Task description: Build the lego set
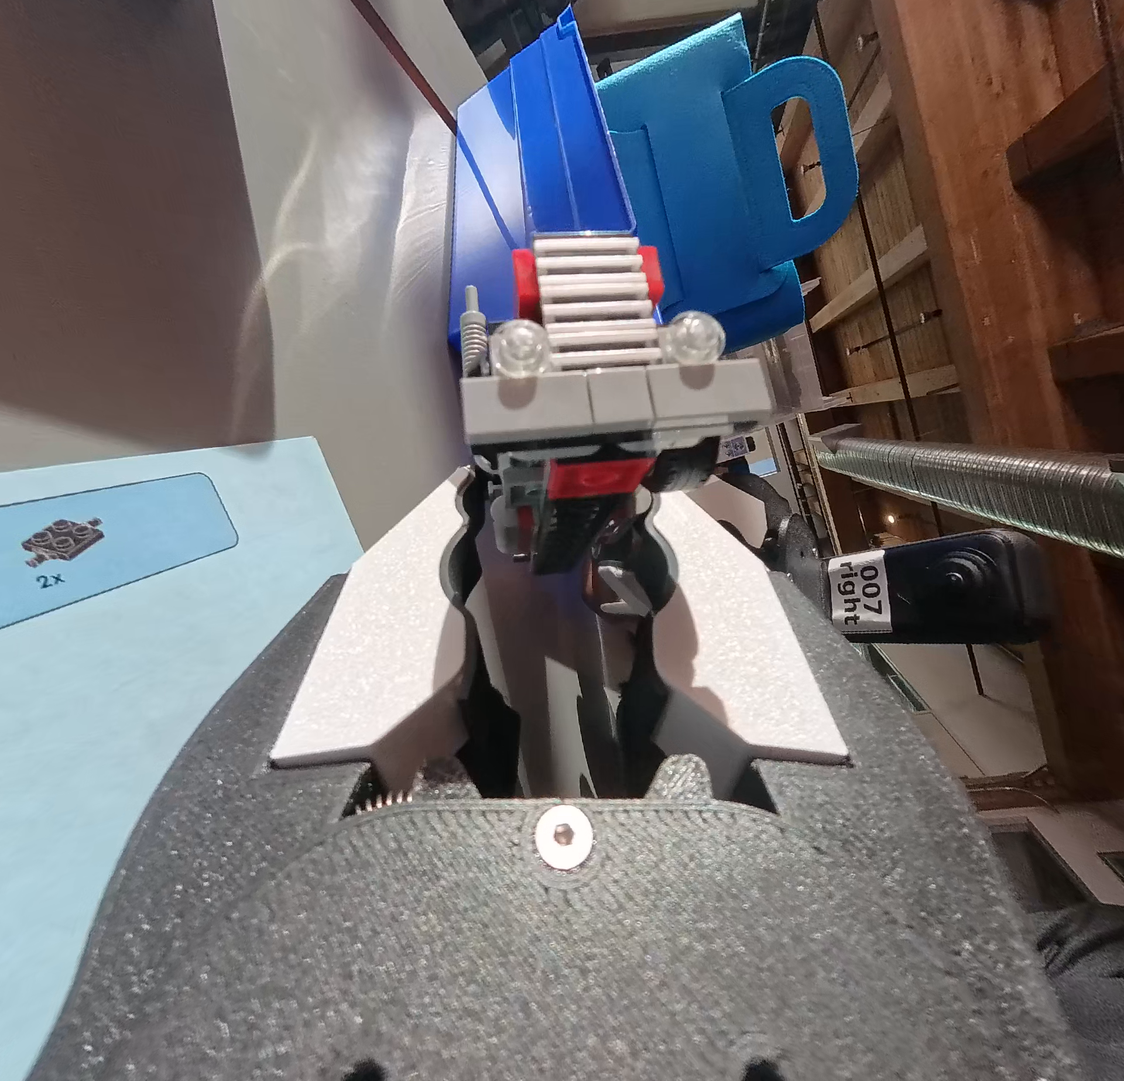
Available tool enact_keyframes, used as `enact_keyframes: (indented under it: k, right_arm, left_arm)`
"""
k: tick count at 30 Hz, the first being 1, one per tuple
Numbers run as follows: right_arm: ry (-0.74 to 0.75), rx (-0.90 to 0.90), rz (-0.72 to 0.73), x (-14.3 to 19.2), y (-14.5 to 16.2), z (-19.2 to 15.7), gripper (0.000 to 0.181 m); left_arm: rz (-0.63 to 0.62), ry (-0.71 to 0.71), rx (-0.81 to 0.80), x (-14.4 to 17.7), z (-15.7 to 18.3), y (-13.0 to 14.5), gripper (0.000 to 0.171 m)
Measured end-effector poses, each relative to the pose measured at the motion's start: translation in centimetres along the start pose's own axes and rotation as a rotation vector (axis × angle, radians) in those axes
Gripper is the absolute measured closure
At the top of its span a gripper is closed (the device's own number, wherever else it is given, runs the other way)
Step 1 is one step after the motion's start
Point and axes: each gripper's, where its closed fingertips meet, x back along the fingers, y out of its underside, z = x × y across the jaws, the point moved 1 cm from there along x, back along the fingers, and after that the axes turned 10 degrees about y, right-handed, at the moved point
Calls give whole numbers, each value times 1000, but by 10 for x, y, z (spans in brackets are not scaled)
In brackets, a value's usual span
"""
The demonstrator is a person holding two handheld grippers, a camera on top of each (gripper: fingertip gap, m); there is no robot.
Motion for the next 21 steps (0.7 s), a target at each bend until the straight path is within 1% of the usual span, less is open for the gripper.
enact_keyframes:
  k: [11,18,21]
  right_arm:
    - [2,22,-18,-4,5,-3,157]
    - [2,-9,-33,-10,6,-5,158]
    - [4,-11,-24,-10,5,-5,158]
  left_arm:
    - [6,-22,35,1,-5,1,122]
    - [4,-40,26,1,-6,2,122]
    - [7,-28,51,2,-6,1,122]
